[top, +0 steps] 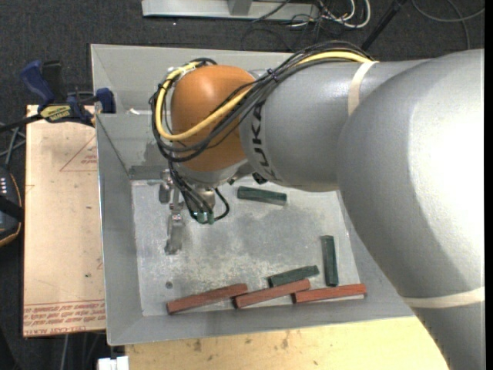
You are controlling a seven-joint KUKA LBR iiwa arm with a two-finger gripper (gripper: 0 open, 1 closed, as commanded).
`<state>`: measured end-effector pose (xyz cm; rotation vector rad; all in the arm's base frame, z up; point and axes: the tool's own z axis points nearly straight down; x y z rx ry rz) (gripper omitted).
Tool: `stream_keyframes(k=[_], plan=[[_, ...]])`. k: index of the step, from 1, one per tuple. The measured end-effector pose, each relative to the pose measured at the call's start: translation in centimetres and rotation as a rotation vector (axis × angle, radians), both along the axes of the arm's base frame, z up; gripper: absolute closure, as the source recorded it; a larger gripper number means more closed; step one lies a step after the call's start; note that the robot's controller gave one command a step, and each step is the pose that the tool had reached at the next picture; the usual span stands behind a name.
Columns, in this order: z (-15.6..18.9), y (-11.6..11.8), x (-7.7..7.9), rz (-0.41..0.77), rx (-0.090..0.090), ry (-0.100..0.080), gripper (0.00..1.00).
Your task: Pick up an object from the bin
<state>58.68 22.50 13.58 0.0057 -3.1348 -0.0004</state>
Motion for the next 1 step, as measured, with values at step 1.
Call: stream_keyframes(k=[1], plan=[[0.43, -0.07, 0.23, -0.003, 0.001, -0.007, 0.0]])
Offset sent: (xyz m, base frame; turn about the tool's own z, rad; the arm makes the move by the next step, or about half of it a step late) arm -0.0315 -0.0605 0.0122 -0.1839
